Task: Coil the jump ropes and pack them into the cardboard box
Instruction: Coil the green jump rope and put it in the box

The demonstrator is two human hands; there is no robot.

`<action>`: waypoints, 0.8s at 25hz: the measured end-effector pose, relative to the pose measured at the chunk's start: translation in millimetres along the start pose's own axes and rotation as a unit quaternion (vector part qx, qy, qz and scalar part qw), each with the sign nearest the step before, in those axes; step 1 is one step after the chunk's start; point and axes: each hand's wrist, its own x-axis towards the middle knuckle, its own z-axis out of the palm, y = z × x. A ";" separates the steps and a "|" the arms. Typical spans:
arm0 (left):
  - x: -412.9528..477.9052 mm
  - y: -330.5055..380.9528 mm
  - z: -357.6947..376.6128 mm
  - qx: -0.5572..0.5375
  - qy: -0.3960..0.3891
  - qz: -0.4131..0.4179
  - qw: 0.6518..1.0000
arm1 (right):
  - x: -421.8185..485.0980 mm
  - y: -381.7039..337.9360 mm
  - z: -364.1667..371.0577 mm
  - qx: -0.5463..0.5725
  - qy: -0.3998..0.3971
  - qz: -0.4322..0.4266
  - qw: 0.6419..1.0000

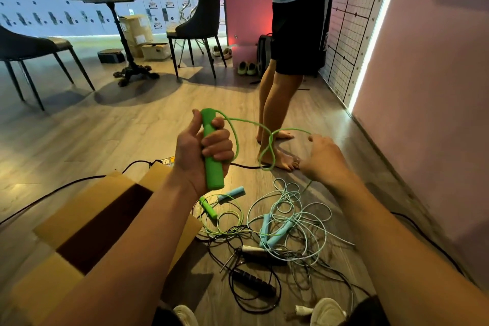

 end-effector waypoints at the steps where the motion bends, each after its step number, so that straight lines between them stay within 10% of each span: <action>1: 0.6 -3.4 2.0 0.024 0.020 -0.006 0.999 | -0.3 -0.7 -0.9 0.020 -0.017 0.024 0.999; 4: 2.3 -15.4 10.0 0.049 0.048 -0.035 0.997 | -0.8 -0.8 0.2 0.074 -0.078 0.058 0.993; 8: 1.4 -18.2 10.1 -0.021 0.055 -0.021 0.998 | -18.4 -14.0 9.0 0.098 -0.155 -0.108 0.977; 13: 1.9 -4.1 -3.3 -0.120 0.065 0.042 0.990 | -18.4 -26.1 2.0 0.160 -0.035 -0.284 0.945; 20: 13.8 -9.4 -4.5 -0.178 0.083 0.143 0.970 | -12.1 -15.7 13.5 -0.010 -0.147 -0.178 0.973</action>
